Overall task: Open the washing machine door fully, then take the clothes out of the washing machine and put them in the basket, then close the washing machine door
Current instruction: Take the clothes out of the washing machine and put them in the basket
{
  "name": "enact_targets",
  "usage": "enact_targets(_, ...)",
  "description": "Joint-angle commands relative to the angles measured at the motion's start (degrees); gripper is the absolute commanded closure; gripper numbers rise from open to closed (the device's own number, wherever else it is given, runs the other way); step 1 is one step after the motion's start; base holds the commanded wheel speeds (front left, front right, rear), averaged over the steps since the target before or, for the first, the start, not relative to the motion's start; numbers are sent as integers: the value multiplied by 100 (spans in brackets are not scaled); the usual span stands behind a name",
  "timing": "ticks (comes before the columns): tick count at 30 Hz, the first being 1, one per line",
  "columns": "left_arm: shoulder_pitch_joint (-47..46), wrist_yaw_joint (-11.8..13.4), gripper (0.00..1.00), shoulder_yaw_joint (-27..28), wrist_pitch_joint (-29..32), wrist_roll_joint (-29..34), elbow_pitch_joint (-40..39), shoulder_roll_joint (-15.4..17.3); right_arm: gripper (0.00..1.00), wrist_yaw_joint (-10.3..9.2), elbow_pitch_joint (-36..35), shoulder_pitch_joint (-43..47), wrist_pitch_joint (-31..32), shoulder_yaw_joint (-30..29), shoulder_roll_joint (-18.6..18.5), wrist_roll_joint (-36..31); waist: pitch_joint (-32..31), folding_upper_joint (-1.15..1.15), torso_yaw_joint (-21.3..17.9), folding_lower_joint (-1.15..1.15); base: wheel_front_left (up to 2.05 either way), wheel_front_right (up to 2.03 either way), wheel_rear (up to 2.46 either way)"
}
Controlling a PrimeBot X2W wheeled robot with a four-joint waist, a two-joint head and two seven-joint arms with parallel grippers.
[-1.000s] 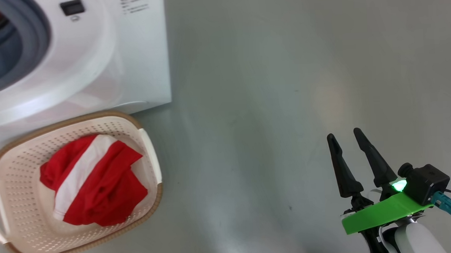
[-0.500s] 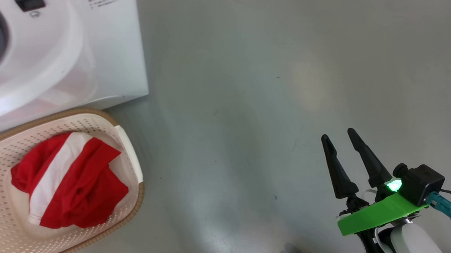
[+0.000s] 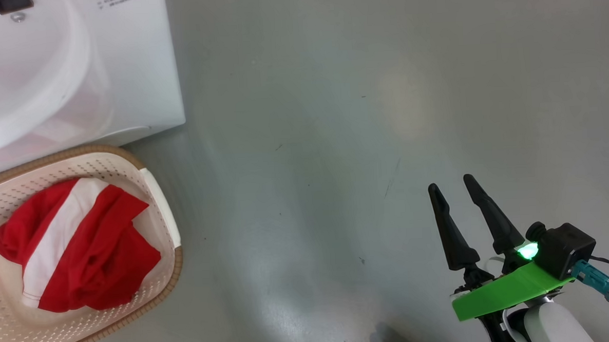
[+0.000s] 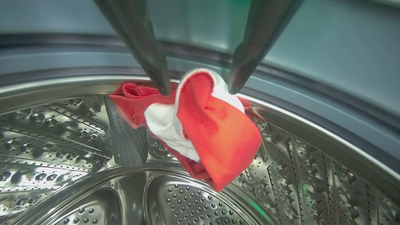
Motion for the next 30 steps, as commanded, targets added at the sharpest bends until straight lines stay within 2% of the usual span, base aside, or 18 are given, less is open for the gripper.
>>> enact_targets(1,-57,24,87,11,-59,5,-99,370,0,36,-136,21,-36,121,-50,30,2,0,-1,0,0,0,0)
enact_targets(2,-60,25,100,-2,-71,4,-98,371,0,36,-134,19,-36,125,-50,27,-2,0,-3,0,0,0,0)
enact_targets(9,-75,-14,100,-77,-239,-30,-94,281,0,36,-135,20,-36,87,-50,14,-38,0,56,0,0,0,0)
enact_targets(17,120,-182,100,-58,-410,-189,-336,-32,0,36,-83,-17,-36,63,-50,-11,-270,0,232,0,0,0,0)
enact_targets(22,706,-282,100,65,-420,-287,-1342,-307,0,36,-55,14,-36,-22,-50,-26,-522,0,399,0,0,0,0)
enact_targets(30,2039,-553,100,385,-422,-255,-3227,-974,0,36,-4,139,-36,-148,-50,-103,-943,0,765,0,0,0,0)
